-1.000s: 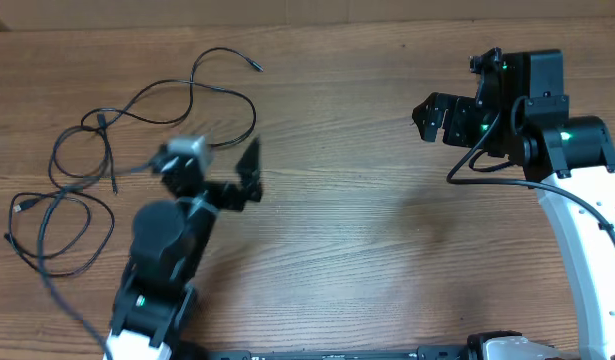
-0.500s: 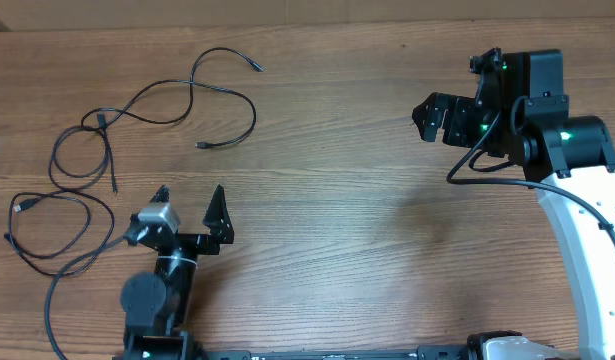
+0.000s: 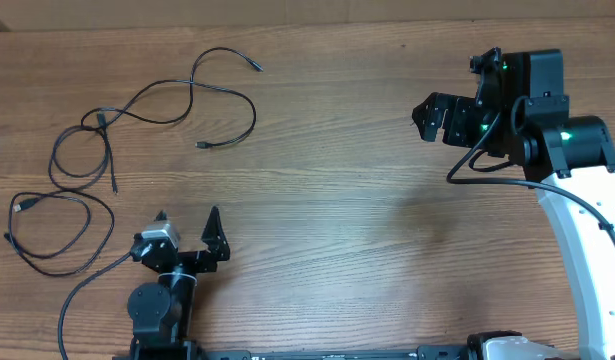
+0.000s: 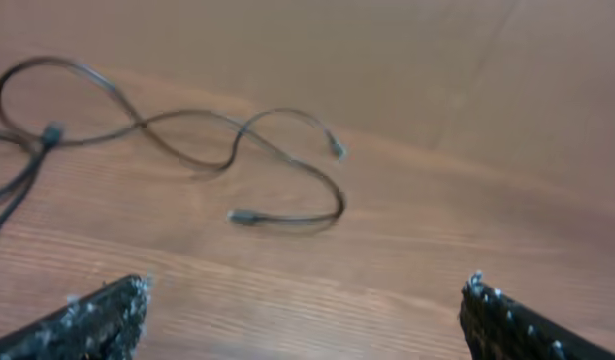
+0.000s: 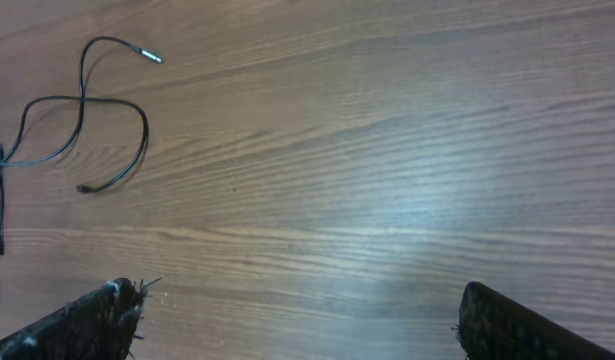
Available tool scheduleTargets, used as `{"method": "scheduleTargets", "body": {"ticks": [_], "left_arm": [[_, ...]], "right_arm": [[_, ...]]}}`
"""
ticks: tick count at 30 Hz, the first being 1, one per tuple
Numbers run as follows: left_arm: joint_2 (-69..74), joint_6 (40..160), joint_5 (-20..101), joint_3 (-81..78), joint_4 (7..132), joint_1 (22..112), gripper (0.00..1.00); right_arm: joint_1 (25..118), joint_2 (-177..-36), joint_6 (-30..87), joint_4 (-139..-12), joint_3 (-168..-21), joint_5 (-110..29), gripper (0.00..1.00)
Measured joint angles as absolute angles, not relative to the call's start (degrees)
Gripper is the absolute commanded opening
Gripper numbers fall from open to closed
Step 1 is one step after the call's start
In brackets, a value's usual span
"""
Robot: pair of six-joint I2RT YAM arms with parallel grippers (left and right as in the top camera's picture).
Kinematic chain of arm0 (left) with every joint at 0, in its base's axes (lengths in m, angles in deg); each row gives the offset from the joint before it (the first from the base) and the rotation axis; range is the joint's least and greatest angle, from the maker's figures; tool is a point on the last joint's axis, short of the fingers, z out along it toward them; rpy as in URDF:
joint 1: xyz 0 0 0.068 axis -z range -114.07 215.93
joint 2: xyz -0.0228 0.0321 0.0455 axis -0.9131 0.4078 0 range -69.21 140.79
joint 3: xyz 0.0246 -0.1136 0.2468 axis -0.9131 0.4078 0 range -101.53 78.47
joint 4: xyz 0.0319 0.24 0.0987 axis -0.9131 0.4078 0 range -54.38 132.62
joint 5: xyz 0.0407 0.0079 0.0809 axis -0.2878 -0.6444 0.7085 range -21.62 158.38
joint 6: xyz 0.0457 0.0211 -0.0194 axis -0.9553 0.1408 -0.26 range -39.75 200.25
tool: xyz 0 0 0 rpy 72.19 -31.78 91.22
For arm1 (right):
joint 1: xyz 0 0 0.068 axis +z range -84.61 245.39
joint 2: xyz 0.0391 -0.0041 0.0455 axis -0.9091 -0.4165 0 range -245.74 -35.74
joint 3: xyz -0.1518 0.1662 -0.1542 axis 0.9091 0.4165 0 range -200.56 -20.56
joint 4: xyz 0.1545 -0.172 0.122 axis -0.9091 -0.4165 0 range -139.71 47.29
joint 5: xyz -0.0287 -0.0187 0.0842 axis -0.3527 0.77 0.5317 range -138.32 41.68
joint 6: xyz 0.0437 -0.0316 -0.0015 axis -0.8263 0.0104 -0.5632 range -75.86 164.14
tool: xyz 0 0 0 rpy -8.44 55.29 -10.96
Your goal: Untangle cables
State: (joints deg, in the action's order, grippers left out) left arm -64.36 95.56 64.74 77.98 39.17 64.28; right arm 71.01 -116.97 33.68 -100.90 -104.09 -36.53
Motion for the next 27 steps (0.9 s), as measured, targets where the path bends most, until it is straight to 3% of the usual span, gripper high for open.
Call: {"method": "scheduleTargets", "body": {"ticks": [9,27], "left_arm": [[-68.41,85.81,64.11,77.98,39.68,64.0,1.0],[-68.41,84.3,64.09,77.98,39.68,64.0,1.0]], "right_arm": [[70.99,-116.97,33.66,-100.88,-104.09,-36.55,1.0],[71.01,-116.97,33.64,-100.86,-104.09,-36.55,1.0]]}}
